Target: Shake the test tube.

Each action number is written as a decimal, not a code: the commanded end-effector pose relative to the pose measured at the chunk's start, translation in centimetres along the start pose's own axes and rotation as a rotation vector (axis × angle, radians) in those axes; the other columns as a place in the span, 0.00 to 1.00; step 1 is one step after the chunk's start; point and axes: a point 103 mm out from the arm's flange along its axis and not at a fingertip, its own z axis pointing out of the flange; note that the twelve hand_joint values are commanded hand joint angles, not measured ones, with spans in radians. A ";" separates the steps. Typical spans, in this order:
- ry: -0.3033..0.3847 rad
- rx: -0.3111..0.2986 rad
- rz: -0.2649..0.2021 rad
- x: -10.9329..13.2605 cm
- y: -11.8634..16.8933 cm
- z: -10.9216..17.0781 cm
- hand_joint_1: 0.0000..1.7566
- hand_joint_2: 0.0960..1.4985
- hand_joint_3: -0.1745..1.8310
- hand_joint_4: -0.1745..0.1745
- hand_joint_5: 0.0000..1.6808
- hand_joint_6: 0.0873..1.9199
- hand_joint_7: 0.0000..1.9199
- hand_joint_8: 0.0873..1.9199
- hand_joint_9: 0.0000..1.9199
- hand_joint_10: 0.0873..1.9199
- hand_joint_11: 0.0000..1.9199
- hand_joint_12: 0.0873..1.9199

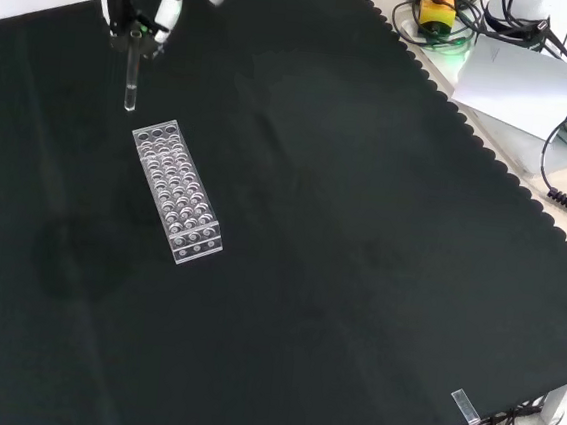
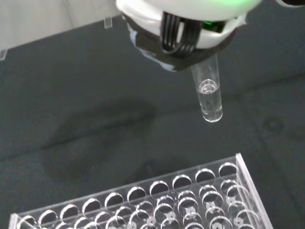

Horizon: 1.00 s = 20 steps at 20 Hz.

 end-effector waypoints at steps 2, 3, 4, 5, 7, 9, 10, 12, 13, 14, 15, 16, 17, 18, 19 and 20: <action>0.015 -0.029 -0.011 0.6 -2.0 -4.0 0.78 0.45 0.32 0.00 0.84 0.00 0.74 0.26 0.79 0.27 0.66 0.43; 0.022 -0.030 -0.010 0.7 -2.3 -4.1 0.80 0.43 0.34 0.00 0.84 0.00 0.74 0.25 0.75 0.29 0.66 0.43; 0.030 -0.030 -0.010 1.0 -2.5 -4.2 0.81 0.42 0.35 0.00 0.84 0.00 0.74 0.25 0.72 0.31 0.66 0.43; 0.043 -0.029 -0.011 1.3 -2.8 -4.3 0.81 0.41 0.36 0.00 0.84 0.00 0.74 0.25 0.70 0.31 0.66 0.43; 0.086 -0.025 -0.007 2.2 -3.6 -4.0 0.82 0.41 0.36 0.00 0.84 0.00 0.74 0.25 0.69 0.32 0.66 0.43; 0.119 -0.012 -0.017 3.5 -4.3 -3.4 0.82 0.41 0.36 0.00 0.84 0.00 0.74 0.25 0.69 0.32 0.66 0.43; 0.133 -0.004 -0.029 4.4 -4.7 -3.1 0.82 0.41 0.36 0.00 0.84 0.00 0.74 0.25 0.69 0.32 0.66 0.43; 0.158 0.008 -0.056 6.2 -5.4 -2.6 0.82 0.41 0.37 0.00 0.84 0.00 0.75 0.25 0.69 0.32 0.66 0.43; 0.169 0.012 -0.069 7.2 -5.6 -2.5 0.82 0.41 0.37 0.00 0.84 0.00 0.75 0.25 0.69 0.32 0.66 0.43; 0.178 0.018 -0.084 8.1 -5.9 -2.3 0.82 0.41 0.37 0.00 0.84 0.00 0.75 0.25 0.69 0.32 0.66 0.43; 0.185 0.022 -0.100 8.9 -6.1 -2.2 0.82 0.41 0.37 0.00 0.84 0.00 0.75 0.25 0.69 0.32 0.66 0.43; 0.193 0.027 -0.114 9.8 -6.3 -2.2 0.82 0.41 0.37 0.00 0.84 0.00 0.75 0.25 0.69 0.32 0.66 0.43; 0.201 0.031 -0.128 10.7 -6.5 -2.1 0.82 0.41 0.37 0.00 0.84 0.00 0.75 0.25 0.69 0.32 0.66 0.43; 0.212 0.036 -0.141 11.5 -6.7 -2.1 0.82 0.40 0.37 0.00 0.84 0.00 0.75 0.25 0.69 0.32 0.66 0.43; 0.221 0.040 -0.154 12.2 -6.9 -2.1 0.82 0.40 0.37 0.00 0.84 0.00 0.75 0.25 0.69 0.32 0.66 0.43; 0.224 0.040 -0.168 12.8 -7.1 -2.2 0.82 0.40 0.37 0.00 0.84 0.00 0.75 0.25 0.69 0.32 0.66 0.43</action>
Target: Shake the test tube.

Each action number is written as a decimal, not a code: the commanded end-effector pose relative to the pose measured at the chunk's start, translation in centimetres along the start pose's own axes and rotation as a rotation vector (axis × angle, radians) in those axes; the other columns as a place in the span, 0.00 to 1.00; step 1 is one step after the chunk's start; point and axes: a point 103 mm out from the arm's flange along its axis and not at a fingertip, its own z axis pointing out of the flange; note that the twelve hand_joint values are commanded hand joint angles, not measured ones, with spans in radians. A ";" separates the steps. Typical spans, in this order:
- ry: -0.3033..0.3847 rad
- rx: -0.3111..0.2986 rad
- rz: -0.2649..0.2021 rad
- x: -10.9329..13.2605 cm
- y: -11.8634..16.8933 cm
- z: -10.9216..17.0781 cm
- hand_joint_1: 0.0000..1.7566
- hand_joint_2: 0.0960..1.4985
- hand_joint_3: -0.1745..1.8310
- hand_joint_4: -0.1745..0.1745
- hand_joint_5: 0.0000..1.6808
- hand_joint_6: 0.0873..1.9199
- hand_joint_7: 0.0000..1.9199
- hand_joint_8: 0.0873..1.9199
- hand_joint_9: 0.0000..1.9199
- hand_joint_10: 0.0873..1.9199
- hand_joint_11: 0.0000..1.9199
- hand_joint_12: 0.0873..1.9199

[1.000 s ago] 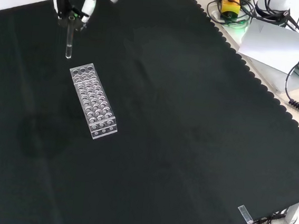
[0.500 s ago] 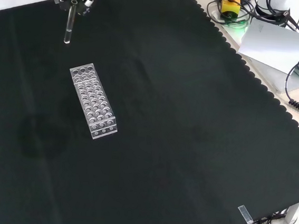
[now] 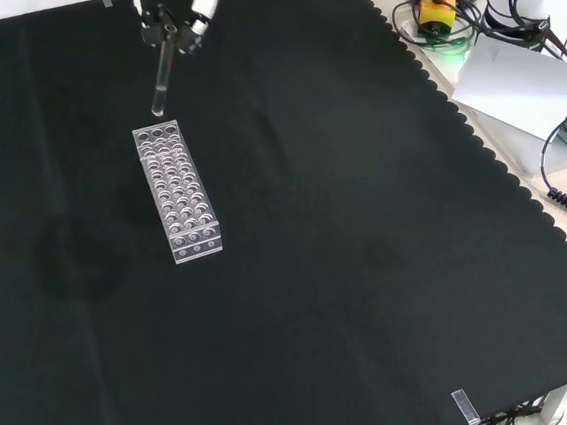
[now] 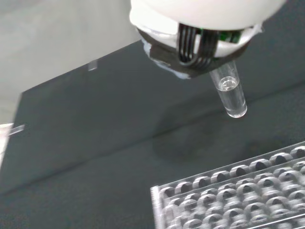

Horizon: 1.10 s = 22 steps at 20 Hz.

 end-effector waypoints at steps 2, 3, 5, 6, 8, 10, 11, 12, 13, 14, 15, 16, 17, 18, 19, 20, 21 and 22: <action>0.041 0.025 -0.097 5.0 -1.2 0.9 0.82 0.40 0.37 0.00 0.84 0.00 0.75 0.25 0.69 0.32 0.66 0.43; 0.038 0.023 -0.100 5.1 -1.2 0.9 0.82 0.40 0.37 0.00 0.84 0.00 0.75 0.25 0.69 0.32 0.66 0.43; 0.027 0.015 -0.091 4.6 -1.3 0.6 0.82 0.40 0.37 0.00 0.84 0.00 0.75 0.25 0.69 0.32 0.66 0.43; 0.022 0.011 -0.080 4.0 -1.3 0.4 0.82 0.40 0.37 0.00 0.84 0.00 0.75 0.25 0.69 0.32 0.66 0.43; 0.002 0.003 -0.052 2.3 -1.5 0.0 0.82 0.40 0.37 0.00 0.84 0.00 0.75 0.25 0.69 0.32 0.66 0.43; -0.013 -0.009 -0.003 -0.3 -1.6 -0.7 0.82 0.40 0.37 0.00 0.84 0.00 0.75 0.25 0.69 0.32 0.66 0.43; -0.020 -0.015 0.026 -1.6 -1.7 -1.0 0.82 0.40 0.37 0.00 0.84 0.00 0.75 0.25 0.69 0.32 0.66 0.43; -0.031 -0.023 0.056 -3.1 -1.8 -1.5 0.82 0.40 0.37 0.00 0.84 0.00 0.75 0.25 0.69 0.32 0.66 0.43; -0.045 -0.033 0.087 -4.5 -1.9 -1.9 0.82 0.40 0.37 0.00 0.84 0.00 0.75 0.25 0.69 0.32 0.66 0.43; -0.056 -0.043 0.116 -5.9 -2.1 -2.4 0.82 0.40 0.37 0.00 0.84 0.00 0.75 0.25 0.69 0.32 0.66 0.43; -0.066 -0.054 0.146 -7.4 -2.2 -3.0 0.82 0.40 0.37 0.00 0.84 0.00 0.75 0.25 0.69 0.32 0.66 0.43; -0.073 -0.065 0.173 -8.8 -2.3 -3.6 0.82 0.40 0.37 0.00 0.84 0.00 0.75 0.25 0.69 0.32 0.66 0.43; -0.084 -0.076 0.201 -10.2 -2.5 -4.2 0.82 0.40 0.37 0.00 0.84 0.00 0.75 0.25 0.69 0.32 0.66 0.43; -0.094 -0.088 0.227 -11.6 -2.6 -4.9 0.82 0.40 0.37 0.00 0.84 0.00 0.75 0.25 0.69 0.32 0.66 0.43; -0.105 -0.100 0.254 -13.0 -2.8 -5.7 0.82 0.40 0.37 0.00 0.84 0.00 0.75 0.25 0.69 0.32 0.66 0.43; -0.115 -0.110 0.276 -14.2 -2.9 -6.4 0.82 0.40 0.37 0.00 0.84 0.00 0.75 0.25 0.69 0.33 0.66 0.43; -0.131 -0.118 0.293 -15.1 -3.1 -7.0 0.82 0.40 0.37 0.00 0.84 0.00 0.75 0.25 0.69 0.33 0.66 0.43; -0.147 -0.124 0.304 -15.9 -3.2 -7.5 0.82 0.40 0.37 0.00 0.84 0.00 0.75 0.25 0.69 0.33 0.66 0.43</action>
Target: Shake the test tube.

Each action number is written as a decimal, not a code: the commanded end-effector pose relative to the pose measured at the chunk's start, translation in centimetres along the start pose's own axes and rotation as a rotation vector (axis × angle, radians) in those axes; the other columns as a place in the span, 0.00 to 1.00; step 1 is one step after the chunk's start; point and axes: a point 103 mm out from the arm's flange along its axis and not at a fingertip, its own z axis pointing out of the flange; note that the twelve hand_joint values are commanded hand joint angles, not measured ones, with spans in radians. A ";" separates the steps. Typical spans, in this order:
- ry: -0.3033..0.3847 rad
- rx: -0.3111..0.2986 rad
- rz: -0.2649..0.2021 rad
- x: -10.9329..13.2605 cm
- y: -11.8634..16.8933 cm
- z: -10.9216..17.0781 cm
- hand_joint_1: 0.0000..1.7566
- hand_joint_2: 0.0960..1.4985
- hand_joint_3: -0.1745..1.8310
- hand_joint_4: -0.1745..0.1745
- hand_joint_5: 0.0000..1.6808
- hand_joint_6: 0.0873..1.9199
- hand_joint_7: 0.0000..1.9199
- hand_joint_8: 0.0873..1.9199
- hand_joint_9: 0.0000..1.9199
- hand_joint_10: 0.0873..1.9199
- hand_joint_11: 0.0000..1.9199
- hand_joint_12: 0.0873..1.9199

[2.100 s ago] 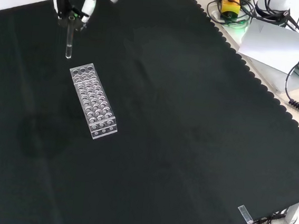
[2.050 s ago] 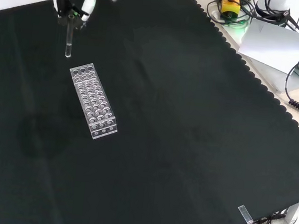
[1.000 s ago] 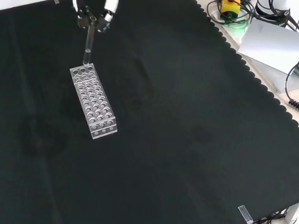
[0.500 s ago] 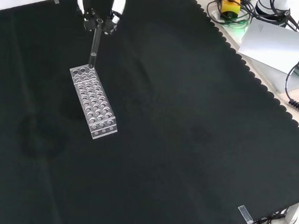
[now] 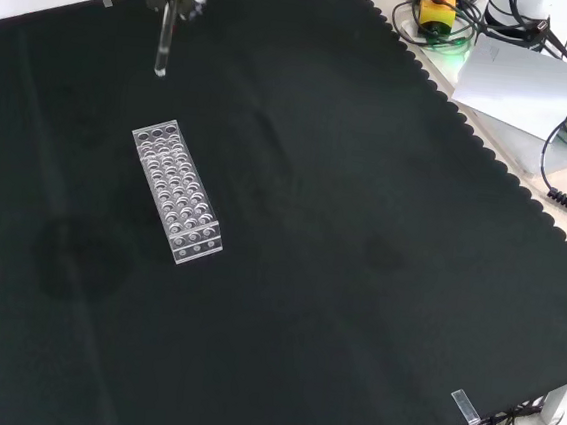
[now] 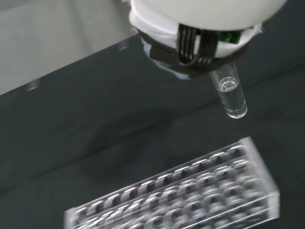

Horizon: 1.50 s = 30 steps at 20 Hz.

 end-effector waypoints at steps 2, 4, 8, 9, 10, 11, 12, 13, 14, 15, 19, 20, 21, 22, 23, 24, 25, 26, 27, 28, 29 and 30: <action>-0.097 -0.077 0.162 -8.8 0.3 -4.0 0.82 0.40 0.37 0.00 0.84 0.00 0.75 0.25 0.69 0.33 0.66 0.43; -0.111 -0.087 0.170 -9.5 0.3 -4.6 0.82 0.40 0.37 0.00 0.84 0.00 0.75 0.25 0.69 0.33 0.66 0.43; -0.110 -0.089 0.163 -9.3 0.4 -4.8 0.82 0.40 0.37 0.00 0.84 0.00 0.75 0.25 0.69 0.33 0.66 0.43; -0.106 -0.087 0.157 -9.0 0.5 -4.7 0.82 0.40 0.37 0.00 0.84 0.00 0.75 0.25 0.69 0.33 0.66 0.43; -0.101 -0.084 0.149 -8.5 0.6 -4.5 0.82 0.40 0.37 0.00 0.84 0.00 0.75 0.25 0.69 0.33 0.66 0.43; -0.092 -0.080 0.139 -7.9 0.6 -4.3 0.82 0.40 0.37 0.00 0.84 0.00 0.74 0.25 0.69 0.33 0.66 0.43; -0.083 -0.076 0.129 -7.3 0.6 -4.0 0.82 0.40 0.37 0.00 0.84 0.00 0.74 0.25 0.69 0.33 0.66 0.43; -0.076 -0.071 0.117 -6.6 0.7 -3.7 0.82 0.40 0.37 0.00 0.84 0.00 0.74 0.25 0.69 0.33 0.66 0.43; -0.066 -0.065 0.100 -5.6 0.7 -3.3 0.82 0.40 0.37 0.00 0.84 0.00 0.74 0.25 0.69 0.33 0.66 0.43; -0.054 -0.059 0.082 -4.5 0.7 -2.9 0.82 0.40 0.37 0.00 0.84 0.00 0.74 0.25 0.69 0.33 0.66 0.43; -0.011 -0.034 0.000 -0.1 0.6 -1.6 0.82 0.40 0.37 0.00 0.84 0.00 0.74 0.25 0.69 0.33 0.66 0.43; 0.003 -0.027 -0.019 0.9 0.6 -1.3 0.82 0.40 0.37 0.00 0.84 0.00 0.74 0.25 0.69 0.33 0.66 0.43; 0.014 -0.020 -0.039 2.0 0.6 -1.0 0.82 0.40 0.37 0.00 0.84 0.00 0.74 0.25 0.69 0.33 0.66 0.43; 0.023 -0.012 -0.063 3.2 0.5 -0.8 0.82 0.40 0.37 0.00 0.84 0.00 0.74 0.25 0.69 0.33 0.66 0.43; 0.029 -0.005 -0.087 4.4 0.5 -0.5 0.82 0.40 0.37 0.00 0.84 0.00 0.74 0.25 0.69 0.33 0.66 0.43; 0.036 0.002 -0.109 5.5 0.4 -0.3 0.82 0.40 0.37 0.00 0.84 0.00 0.74 0.25 0.69 0.33 0.66 0.43; 0.042 0.008 -0.132 6.7 0.4 -0.1 0.82 0.40 0.37 0.00 0.84 0.00 0.74 0.25 0.69 0.33 0.66 0.43; 0.046 0.013 -0.155 7.8 0.3 0.1 0.82 0.40 0.37 0.00 0.84 0.00 0.74 0.25 0.69 0.33 0.66 0.43; 0.051 0.018 -0.175 8.9 0.2 0.3 0.80 0.42 0.35 0.00 0.84 0.00 0.75 0.26 0.74 0.31 0.67 0.43; 0.061 0.028 -0.192 9.9 0.1 0.5 0.78 0.44 0.33 0.00 0.84 0.00 0.74 0.26 0.78 0.29 0.67 0.43; 0.067 0.035 -0.210 10.9 0.0 0.6 0.77 0.45 0.32 0.00 0.84 0.00 0.74 0.26 0.81 0.27 0.67 0.43; 0.069 0.041 -0.231 11.8 -0.1 0.7 0.76 0.46 0.31 0.00 0.84 0.00 0.74 0.27 0.83 0.26 0.67 0.43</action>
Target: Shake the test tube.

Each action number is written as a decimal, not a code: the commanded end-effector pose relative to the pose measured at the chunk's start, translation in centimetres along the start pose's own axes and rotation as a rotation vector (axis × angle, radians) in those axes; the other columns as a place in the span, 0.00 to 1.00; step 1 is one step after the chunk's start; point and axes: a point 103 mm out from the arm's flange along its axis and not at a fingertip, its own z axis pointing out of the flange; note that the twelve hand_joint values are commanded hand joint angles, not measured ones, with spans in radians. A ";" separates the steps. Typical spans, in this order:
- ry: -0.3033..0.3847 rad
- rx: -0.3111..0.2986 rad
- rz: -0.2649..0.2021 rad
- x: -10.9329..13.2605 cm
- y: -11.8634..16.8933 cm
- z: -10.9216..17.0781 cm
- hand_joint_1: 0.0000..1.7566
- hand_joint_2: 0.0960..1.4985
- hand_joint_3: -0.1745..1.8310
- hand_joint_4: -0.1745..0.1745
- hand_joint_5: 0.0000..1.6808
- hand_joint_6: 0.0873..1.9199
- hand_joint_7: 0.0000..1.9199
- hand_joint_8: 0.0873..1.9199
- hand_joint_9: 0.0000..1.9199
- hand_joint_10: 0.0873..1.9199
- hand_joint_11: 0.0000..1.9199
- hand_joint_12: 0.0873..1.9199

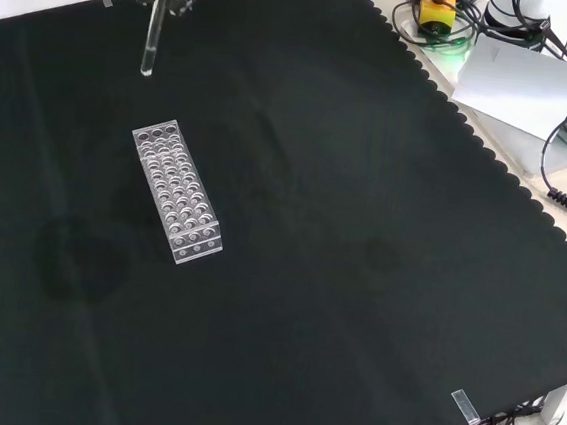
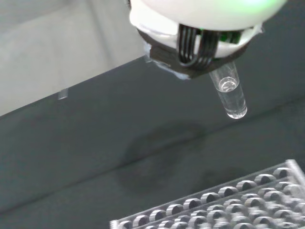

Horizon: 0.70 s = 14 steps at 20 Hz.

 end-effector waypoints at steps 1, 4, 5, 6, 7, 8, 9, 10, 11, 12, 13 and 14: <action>0.046 0.052 -0.144 7.2 -0.2 1.7 0.76 0.46 0.31 0.00 0.84 0.00 0.74 0.27 0.84 0.25 0.67 0.43; 0.048 0.054 -0.181 8.9 -0.2 1.7 0.76 0.46 0.31 0.00 0.84 0.00 0.74 0.27 0.84 0.25 0.67 0.43; 0.047 0.053 -0.186 9.1 -0.2 1.7 0.76 0.46 0.31 0.00 0.84 0.00 0.74 0.27 0.85 0.24 0.67 0.43; 0.044 0.053 -0.187 9.1 -0.1 1.6 0.76 0.46 0.31 0.00 0.84 0.00 0.74 0.27 0.85 0.24 0.67 0.43; 0.040 0.052 -0.184 9.0 0.0 1.6 0.78 0.45 0.32 0.00 0.84 0.00 0.74 0.26 0.79 0.28 0.67 0.43; 0.034 0.050 -0.177 8.6 0.0 1.5 0.80 0.43 0.34 0.00 0.84 0.00 0.74 0.26 0.74 0.30 0.67 0.43; 0.028 0.049 -0.166 8.1 0.1 1.5 0.81 0.42 0.36 0.00 0.84 0.00 0.74 0.26 0.72 0.32 0.67 0.43; 0.023 0.048 -0.151 7.4 0.2 1.4 0.81 0.41 0.36 0.00 0.84 0.00 0.74 0.26 0.70 0.33 0.67 0.43; 0.017 0.046 -0.136 6.6 0.2 1.3 0.82 0.41 0.37 0.00 0.84 0.00 0.74 0.26 0.69 0.33 0.67 0.43; 0.008 0.043 -0.119 5.6 0.3 1.2 0.82 0.41 0.37 0.00 0.84 0.00 0.74 0.26 0.69 0.33 0.66 0.43; 0.000 0.040 -0.101 4.7 0.4 1.0 0.80 0.42 0.35 0.00 0.84 0.00 0.74 0.26 0.74 0.32 0.67 0.43; -0.010 0.036 -0.079 3.5 0.4 0.8 0.78 0.44 0.33 0.00 0.84 0.00 0.74 0.26 0.78 0.29 0.67 0.43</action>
